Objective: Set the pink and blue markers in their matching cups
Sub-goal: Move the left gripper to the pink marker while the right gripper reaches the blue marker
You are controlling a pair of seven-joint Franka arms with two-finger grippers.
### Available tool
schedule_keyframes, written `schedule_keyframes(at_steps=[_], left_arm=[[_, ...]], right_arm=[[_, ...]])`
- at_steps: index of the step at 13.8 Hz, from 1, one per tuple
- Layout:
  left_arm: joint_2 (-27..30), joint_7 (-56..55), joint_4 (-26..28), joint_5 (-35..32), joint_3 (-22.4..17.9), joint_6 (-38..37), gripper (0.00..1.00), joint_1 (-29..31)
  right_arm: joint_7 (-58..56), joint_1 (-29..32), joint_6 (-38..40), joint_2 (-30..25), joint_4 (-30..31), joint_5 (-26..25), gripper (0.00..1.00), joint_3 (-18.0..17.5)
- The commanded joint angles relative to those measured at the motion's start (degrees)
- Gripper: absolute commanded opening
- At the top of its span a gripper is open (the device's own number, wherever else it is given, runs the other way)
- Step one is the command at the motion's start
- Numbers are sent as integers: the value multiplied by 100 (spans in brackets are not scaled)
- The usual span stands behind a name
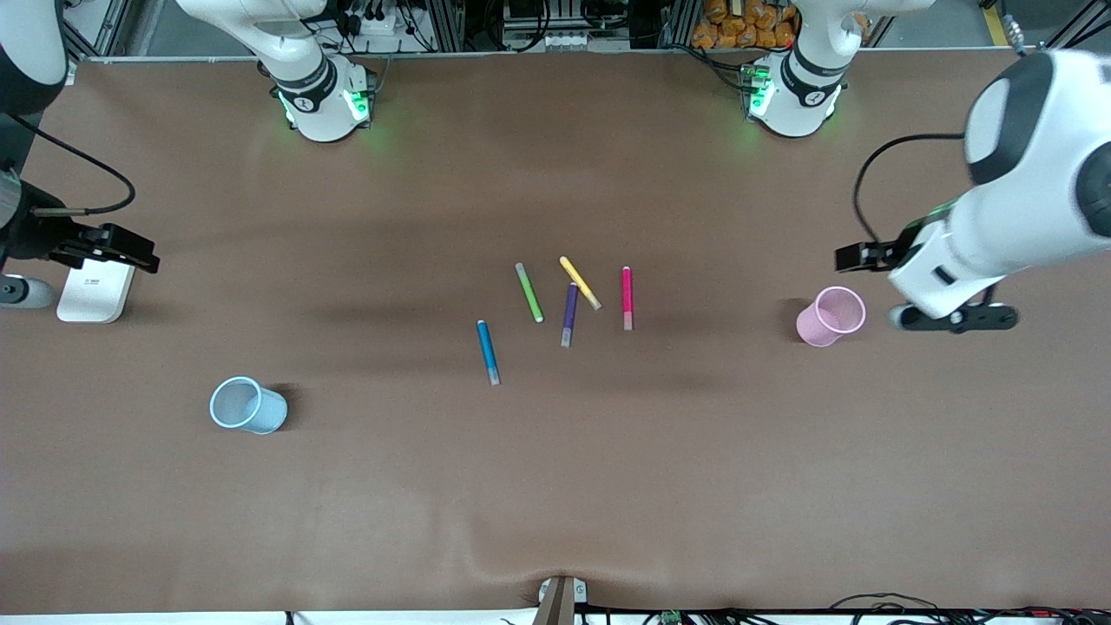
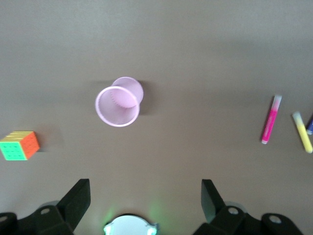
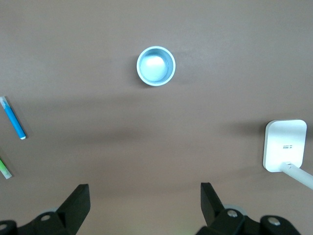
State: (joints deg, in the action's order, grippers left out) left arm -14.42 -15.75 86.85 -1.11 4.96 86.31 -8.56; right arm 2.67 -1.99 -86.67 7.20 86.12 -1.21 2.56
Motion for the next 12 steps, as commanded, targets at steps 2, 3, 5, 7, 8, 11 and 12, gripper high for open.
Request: schedule_keyframes(at_steps=[2, 3, 5, 7, 8, 11, 12], left_arm=[[-359, -770, -37, 14, 23, 351, 100, -435], [-473, -902, -19, 14, 23, 491, 100, -532], [-658, -1270, 207, 23, 31, 921, 100, -699], [-659, -1849, 655, 23, 31, 1509, 100, -971], [-694, -2105, 840, 23, 31, 1756, 100, -1068], [-764, -2520, 1289, 32, 31, 2381, 100, -1358], [-869, -2520, 1290, 41, 40, 2400, 100, -1428]], right_arm=[[23, -195, 387, 211, -78, -55, 100, -1], [23, -344, 423, 229, -78, -55, 100, -1], [23, -643, 371, 430, -87, -46, 100, -1], [23, -977, 344, 659, -131, -55, 100, -1], [15, -1066, 283, 721, -131, -46, 100, -10], [23, -1426, -6, 1028, -131, -28, 100, -1], [23, -1505, -155, 1125, -122, 59, 100, -1]])
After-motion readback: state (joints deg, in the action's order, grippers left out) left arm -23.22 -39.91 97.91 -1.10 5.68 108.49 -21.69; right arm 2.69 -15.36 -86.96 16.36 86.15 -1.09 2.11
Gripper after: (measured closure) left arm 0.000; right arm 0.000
